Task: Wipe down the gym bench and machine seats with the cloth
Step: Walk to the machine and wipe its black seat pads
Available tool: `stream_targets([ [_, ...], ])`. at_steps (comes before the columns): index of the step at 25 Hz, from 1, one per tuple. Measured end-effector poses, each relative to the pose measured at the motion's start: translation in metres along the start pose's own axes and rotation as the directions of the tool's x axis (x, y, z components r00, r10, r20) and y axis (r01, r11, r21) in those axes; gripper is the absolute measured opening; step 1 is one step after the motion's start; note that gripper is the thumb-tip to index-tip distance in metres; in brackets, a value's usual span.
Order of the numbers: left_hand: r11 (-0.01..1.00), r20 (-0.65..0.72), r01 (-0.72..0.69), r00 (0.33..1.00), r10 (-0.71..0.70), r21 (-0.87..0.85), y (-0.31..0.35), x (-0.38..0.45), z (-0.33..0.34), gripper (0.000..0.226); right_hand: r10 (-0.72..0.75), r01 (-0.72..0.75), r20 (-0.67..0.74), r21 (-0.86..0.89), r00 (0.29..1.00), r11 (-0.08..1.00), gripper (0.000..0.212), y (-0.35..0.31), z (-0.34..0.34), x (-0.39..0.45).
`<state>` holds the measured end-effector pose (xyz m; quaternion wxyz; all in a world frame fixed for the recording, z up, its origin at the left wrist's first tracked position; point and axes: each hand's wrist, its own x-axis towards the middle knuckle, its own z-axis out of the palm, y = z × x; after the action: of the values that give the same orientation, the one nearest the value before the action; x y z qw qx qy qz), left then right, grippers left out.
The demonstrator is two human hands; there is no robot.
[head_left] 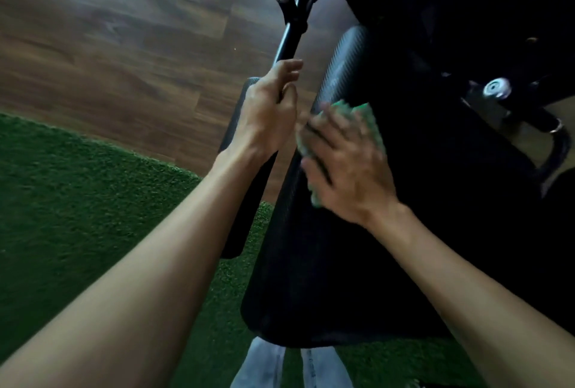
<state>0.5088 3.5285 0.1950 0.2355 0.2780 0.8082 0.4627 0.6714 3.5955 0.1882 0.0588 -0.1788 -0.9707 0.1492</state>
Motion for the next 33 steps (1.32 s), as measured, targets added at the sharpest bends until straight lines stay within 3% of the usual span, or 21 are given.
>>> stream_targets([
  [3, 1.000, 0.042, -0.015, 0.999, 0.016, -0.018, -0.007, -0.035, 0.004, 0.039, -0.199, 0.195, 0.098, 0.046, 0.975, 0.980, 0.047, -0.031, -0.001, -0.040],
  [5, 0.999, -0.021, -0.015, 1.000, 0.016, 0.035, -0.011, -0.071, 0.009, 0.039, -0.176, 0.150, 0.066, 0.285, 0.982, 0.947, 0.044, -0.029, -0.011, -0.058],
  [7, 0.980, -0.114, 0.007, 0.993, 0.016, 0.200, -0.007, -0.117, 0.019, 0.050, 0.149, -0.079, -0.109, 0.481, 0.983, 0.873, 0.043, -0.004, -0.019, -0.068],
  [8, 0.949, -0.102, 0.002, 0.994, 0.031, 0.314, -0.001, -0.138, 0.029, 0.059, 0.343, -0.214, -0.188, 0.494, 0.920, 0.843, 0.045, 0.015, -0.022, -0.068],
  [10, 0.874, -0.005, -0.008, 1.000, 0.013, 0.485, 0.012, -0.162, 0.054, 0.077, 0.565, -0.446, -0.188, 0.440, 0.803, 0.780, 0.052, 0.049, -0.017, -0.066],
  [11, 0.852, 0.009, 0.019, 1.000, -0.028, 0.523, 0.016, -0.159, 0.063, 0.084, 0.590, -0.501, -0.139, 0.398, 0.796, 0.769, 0.054, 0.058, -0.010, -0.063],
  [15, 0.866, -0.043, 0.202, 0.978, -0.206, 0.458, 0.021, -0.077, 0.078, 0.088, 0.557, -0.514, -0.086, 0.290, 0.826, 0.807, 0.056, 0.063, 0.015, -0.059],
  [20, 0.883, -0.008, 0.151, 0.986, -0.165, 0.445, 0.047, 0.026, 0.099, 0.091, 0.564, -0.524, -0.095, 0.271, 0.820, 0.807, 0.054, 0.062, 0.014, -0.062],
  [24, 0.887, -0.025, 0.129, 0.991, -0.131, 0.443, 0.030, -0.034, 0.079, 0.090, 0.569, -0.529, -0.105, 0.264, 0.816, 0.807, 0.055, 0.063, 0.015, -0.061],
  [27, 0.852, 0.046, 0.090, 0.990, -0.133, 0.515, 0.017, -0.082, 0.065, 0.095, 0.570, -0.533, -0.084, 0.267, 0.817, 0.803, 0.057, 0.062, 0.015, -0.060],
  [30, 0.822, 0.098, 0.053, 0.987, -0.131, 0.568, 0.020, -0.068, 0.067, 0.097, 0.576, -0.541, -0.069, 0.269, 0.815, 0.797, 0.057, 0.060, 0.015, -0.060],
  [33, 0.782, 0.190, -0.130, 0.982, 0.015, 0.609, 0.030, -0.021, 0.078, 0.095, 0.579, -0.549, -0.061, 0.252, 0.813, 0.797, 0.056, 0.061, 0.013, -0.060],
])
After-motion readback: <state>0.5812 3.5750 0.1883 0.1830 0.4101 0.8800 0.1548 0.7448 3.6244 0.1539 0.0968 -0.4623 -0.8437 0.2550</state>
